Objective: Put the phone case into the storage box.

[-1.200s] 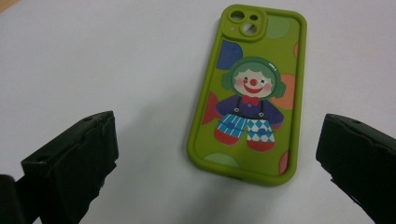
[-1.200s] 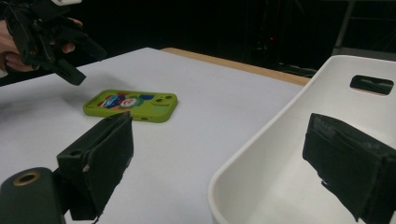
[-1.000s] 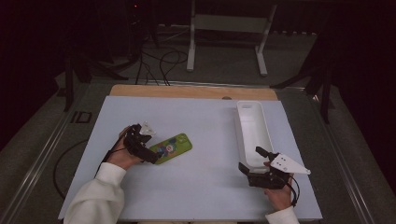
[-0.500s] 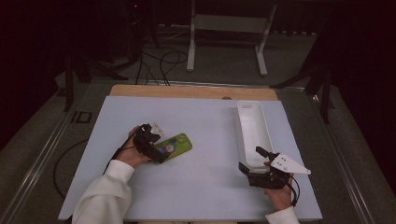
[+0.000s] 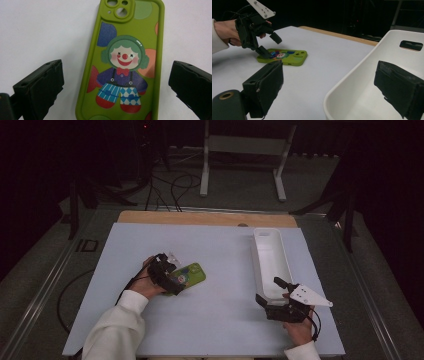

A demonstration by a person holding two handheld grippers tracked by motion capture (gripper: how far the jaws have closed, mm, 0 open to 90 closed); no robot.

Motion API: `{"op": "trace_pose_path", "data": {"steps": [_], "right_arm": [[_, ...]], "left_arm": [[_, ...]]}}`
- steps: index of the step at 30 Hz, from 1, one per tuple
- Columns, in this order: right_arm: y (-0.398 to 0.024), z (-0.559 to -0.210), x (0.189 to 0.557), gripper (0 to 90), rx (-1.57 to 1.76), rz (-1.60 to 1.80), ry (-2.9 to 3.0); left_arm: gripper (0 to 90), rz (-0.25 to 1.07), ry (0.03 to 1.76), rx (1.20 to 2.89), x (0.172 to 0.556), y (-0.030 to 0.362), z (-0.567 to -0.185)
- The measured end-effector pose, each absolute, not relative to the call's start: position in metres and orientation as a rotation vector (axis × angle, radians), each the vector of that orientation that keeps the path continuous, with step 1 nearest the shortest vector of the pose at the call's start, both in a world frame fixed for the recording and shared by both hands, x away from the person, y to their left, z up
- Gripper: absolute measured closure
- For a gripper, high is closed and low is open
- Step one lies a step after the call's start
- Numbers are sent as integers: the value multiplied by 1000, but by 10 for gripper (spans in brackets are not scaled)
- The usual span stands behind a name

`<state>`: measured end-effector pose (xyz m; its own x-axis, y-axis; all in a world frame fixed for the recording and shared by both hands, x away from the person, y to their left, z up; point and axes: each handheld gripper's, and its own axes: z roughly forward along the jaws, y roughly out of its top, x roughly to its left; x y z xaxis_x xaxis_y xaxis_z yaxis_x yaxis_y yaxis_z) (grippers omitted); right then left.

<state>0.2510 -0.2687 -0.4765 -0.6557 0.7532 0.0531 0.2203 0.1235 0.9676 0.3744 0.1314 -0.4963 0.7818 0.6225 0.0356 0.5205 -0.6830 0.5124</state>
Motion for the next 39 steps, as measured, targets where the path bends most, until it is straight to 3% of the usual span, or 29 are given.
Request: {"op": "trace_pose_path", "data": {"steps": [11,16,39], "right_arm": [[-268,-477,251,88,937,1553,1956],[-268,-477,251,88,942,1554,1955],[-268,-477,251,88,942,1551,1958]], "left_arm": [[61,256,846,2515,375,126,-503],[133,247,858,2510,375,126,-503],[138,208,885,2547,377,125,-508]]}}
